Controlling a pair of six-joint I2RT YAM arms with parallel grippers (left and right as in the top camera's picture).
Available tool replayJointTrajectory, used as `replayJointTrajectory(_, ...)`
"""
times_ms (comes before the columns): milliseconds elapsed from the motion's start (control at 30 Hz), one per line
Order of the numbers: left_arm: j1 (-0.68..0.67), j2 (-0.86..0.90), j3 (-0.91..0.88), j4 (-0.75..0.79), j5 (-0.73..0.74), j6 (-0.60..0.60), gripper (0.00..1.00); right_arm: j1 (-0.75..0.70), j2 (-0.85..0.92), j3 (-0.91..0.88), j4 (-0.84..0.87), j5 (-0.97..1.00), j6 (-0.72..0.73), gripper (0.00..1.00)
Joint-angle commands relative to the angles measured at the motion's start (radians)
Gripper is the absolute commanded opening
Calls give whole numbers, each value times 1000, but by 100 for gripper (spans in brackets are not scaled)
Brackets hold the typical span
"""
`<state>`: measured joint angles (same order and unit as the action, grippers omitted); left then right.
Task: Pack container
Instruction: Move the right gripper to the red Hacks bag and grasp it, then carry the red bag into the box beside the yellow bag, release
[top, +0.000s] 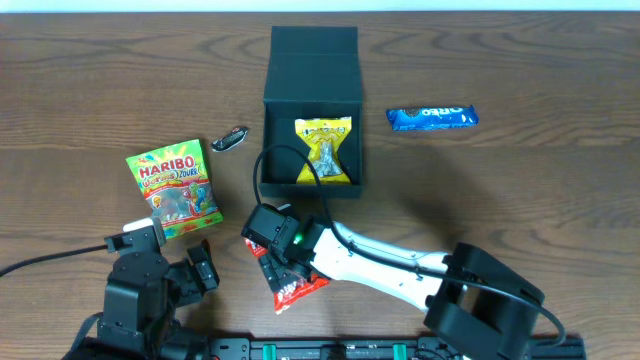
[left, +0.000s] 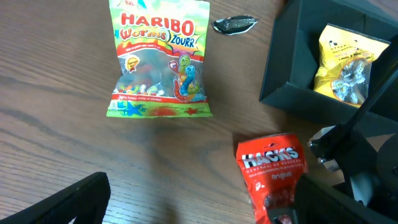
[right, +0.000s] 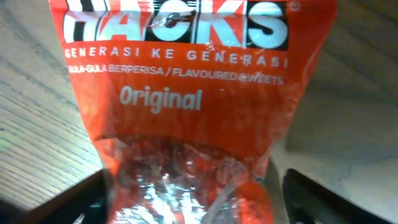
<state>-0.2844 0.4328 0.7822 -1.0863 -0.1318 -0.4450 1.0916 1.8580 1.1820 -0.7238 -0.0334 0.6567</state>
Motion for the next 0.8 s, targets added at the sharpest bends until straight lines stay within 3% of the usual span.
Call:
replayJointTrajectory(0,-4,-6,21,-1,-13,-5,95,-6,13,-5,0,3,8,74)
replayJointTrajectory(267,-4,-6,21,-1,-13,-5,95,-6,13,-5,0,3,8,52)
replayJointTrajectory(367,-4,-6,21,-1,-13,-5,95,-6,12,-5,0,3,9,39)
replayJointTrajectory(433,-4,-6,21,-1,-13,-5,95,-6,12,-3,0,3,9,37)
replayJointTrajectory(467,-4,-6,21,-1,-13,-5,95,-6,12,2,-2,3,9,29)
replayJointTrajectory(633,-4,-6,21,-1,-13,-5,95,-6,12,24,-29,6,8,20)
replayJointTrajectory(767,-4,-6,21,-1,-13,-5,95,-6,8,43,-47,7,8,4)
